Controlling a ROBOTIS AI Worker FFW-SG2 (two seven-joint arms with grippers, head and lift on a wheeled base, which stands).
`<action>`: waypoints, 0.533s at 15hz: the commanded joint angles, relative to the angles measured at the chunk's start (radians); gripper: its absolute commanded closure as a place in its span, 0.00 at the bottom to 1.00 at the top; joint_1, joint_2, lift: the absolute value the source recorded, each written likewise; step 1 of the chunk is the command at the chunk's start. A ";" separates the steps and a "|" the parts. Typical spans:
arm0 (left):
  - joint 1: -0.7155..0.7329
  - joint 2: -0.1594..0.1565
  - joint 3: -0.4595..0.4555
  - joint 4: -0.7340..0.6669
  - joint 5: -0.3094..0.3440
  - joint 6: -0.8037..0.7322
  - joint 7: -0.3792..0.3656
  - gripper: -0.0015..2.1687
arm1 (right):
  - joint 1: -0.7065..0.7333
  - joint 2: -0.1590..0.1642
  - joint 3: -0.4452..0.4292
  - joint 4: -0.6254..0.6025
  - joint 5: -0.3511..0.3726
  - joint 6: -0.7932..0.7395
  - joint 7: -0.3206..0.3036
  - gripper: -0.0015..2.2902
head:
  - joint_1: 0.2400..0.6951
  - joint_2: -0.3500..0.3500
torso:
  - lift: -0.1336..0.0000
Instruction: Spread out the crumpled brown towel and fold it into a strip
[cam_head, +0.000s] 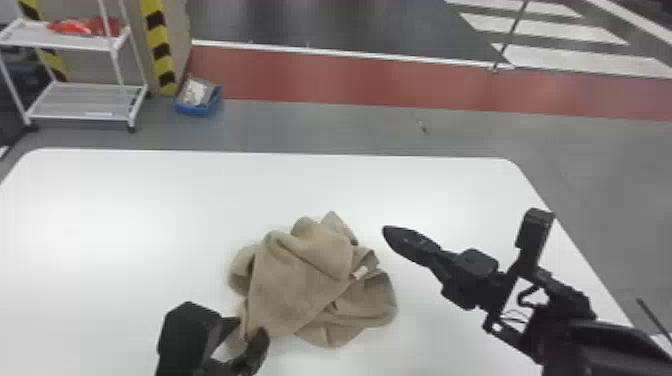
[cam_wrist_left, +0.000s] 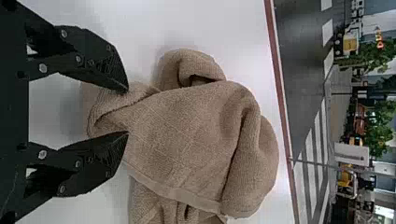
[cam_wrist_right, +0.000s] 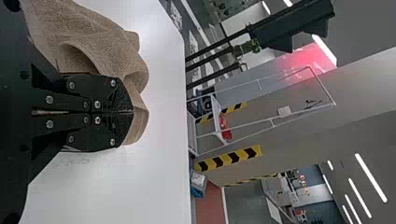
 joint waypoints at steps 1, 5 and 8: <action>-0.001 0.000 -0.012 -0.011 -0.013 0.005 0.013 0.75 | 0.001 0.000 0.003 -0.005 -0.001 -0.001 0.000 0.88 | 1.00 0.24 | 0.07; 0.005 0.002 -0.018 -0.034 -0.013 0.002 0.017 0.82 | -0.002 0.000 0.055 -0.028 0.043 -0.034 0.004 0.53 | 1.00 0.25 | 0.07; 0.006 0.007 -0.020 -0.035 -0.013 -0.001 0.017 0.82 | -0.042 0.002 0.093 0.018 0.074 -0.056 -0.017 0.05 | 1.00 0.28 | 0.07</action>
